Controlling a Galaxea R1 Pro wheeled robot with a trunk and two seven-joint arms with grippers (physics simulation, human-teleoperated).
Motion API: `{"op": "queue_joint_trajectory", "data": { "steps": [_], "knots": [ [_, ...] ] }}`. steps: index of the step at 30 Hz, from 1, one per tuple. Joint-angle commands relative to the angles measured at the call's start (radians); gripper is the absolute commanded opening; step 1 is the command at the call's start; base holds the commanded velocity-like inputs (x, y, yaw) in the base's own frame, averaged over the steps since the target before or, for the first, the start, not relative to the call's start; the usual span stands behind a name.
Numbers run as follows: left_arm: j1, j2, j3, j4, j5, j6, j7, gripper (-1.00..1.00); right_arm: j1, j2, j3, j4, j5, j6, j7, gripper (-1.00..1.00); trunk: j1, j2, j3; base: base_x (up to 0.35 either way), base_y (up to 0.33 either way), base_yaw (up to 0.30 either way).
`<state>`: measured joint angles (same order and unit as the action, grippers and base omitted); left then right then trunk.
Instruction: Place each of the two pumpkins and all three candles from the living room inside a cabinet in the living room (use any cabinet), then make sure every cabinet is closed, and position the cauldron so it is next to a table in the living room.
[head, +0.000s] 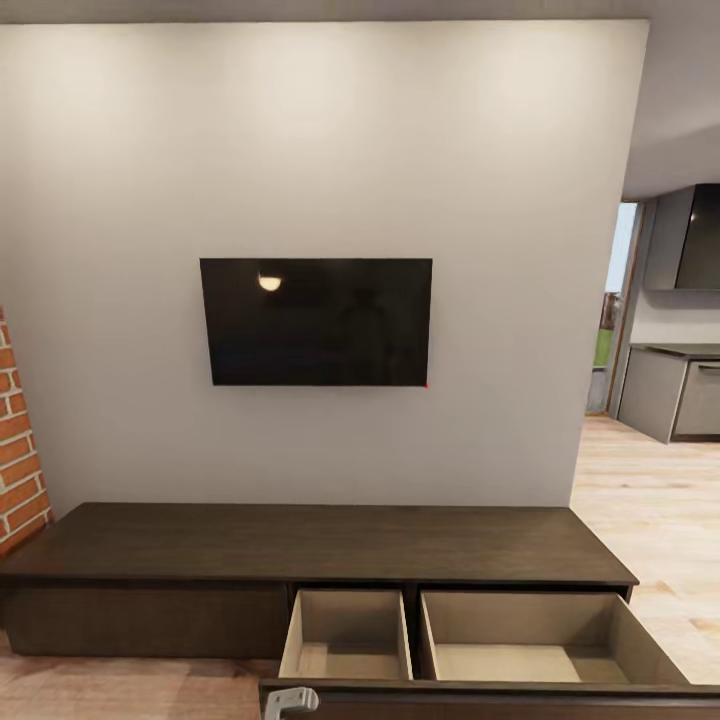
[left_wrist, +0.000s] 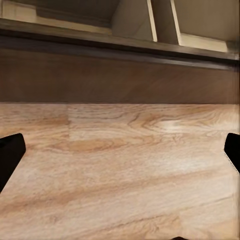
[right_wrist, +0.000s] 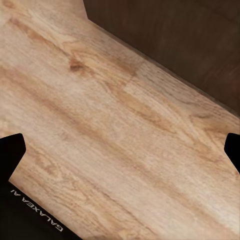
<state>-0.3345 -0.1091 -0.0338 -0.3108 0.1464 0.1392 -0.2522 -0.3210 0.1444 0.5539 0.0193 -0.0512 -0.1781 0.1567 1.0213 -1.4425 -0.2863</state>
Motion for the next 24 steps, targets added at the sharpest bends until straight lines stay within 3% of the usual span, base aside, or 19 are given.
{"op": "queue_joint_trajectory", "data": {
  "steps": [1, 9, 24],
  "knots": [
    [0.000, -0.005, -0.003, -0.002, 0.010, 0.007, -0.001, 1.00, -0.001, 0.000, 0.004, 0.002, -0.006, -0.004, 0.003, 1.00, 0.000, -0.001, -0.001, 0.000, 0.000, 0.000],
    [0.000, -0.051, 0.023, 0.004, -0.008, 0.002, 0.000, 1.00, -0.001, -0.019, 0.007, 0.002, -0.008, -0.004, 0.004, 1.00, 0.000, -0.001, -0.001, 0.000, 0.000, 0.000],
    [0.000, -0.053, 0.025, 0.004, -0.007, 0.002, 0.001, 1.00, -0.001, -0.022, 0.008, 0.002, -0.008, -0.004, 0.005, 1.00, 0.000, -0.001, -0.001, 0.000, 0.000, 0.000]
  ]
}}
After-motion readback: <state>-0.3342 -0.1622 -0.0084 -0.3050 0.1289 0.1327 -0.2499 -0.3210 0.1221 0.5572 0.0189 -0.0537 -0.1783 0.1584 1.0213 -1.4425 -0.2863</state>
